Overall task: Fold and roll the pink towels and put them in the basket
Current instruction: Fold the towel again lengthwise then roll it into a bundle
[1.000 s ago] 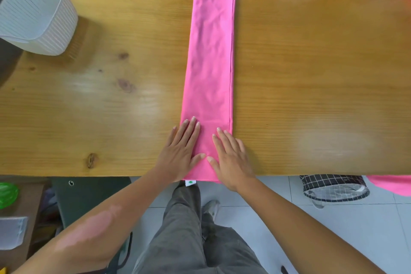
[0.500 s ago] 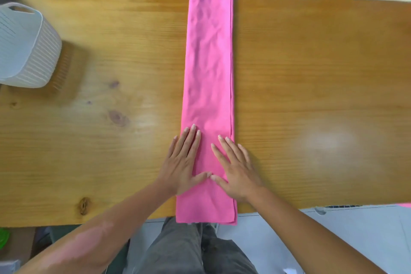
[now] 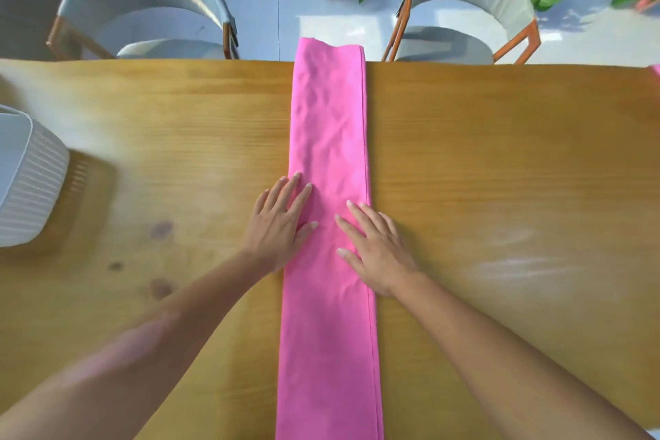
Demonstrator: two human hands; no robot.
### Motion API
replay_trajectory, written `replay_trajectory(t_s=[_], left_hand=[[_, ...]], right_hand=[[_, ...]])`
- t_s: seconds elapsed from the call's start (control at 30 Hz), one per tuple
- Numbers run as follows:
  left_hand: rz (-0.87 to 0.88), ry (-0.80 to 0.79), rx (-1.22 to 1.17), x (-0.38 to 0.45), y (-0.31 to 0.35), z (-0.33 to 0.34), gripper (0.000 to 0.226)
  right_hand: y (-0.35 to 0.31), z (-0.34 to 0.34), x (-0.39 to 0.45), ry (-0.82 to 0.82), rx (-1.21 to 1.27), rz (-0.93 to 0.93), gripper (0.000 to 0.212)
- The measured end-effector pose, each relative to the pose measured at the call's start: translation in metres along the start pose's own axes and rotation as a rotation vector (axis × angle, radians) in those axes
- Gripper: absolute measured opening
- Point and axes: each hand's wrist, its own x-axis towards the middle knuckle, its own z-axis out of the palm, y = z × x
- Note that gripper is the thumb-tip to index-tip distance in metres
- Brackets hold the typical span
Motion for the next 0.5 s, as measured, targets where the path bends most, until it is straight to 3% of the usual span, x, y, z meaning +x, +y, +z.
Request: replay_trajectory(t_s=[0.23,0.5], left_hand=[[-0.146,0.128,-0.121,0.054,-0.004,-0.013,0.053],[-0.192,0.088,-0.042,0.057,0.002,-0.017,0.057]], right_hand=[[0.048,-0.050,0.109,0.116,0.178,0.151,0.055],[0.082,-0.069,0.172,0.077,0.011,0.035,0.057]])
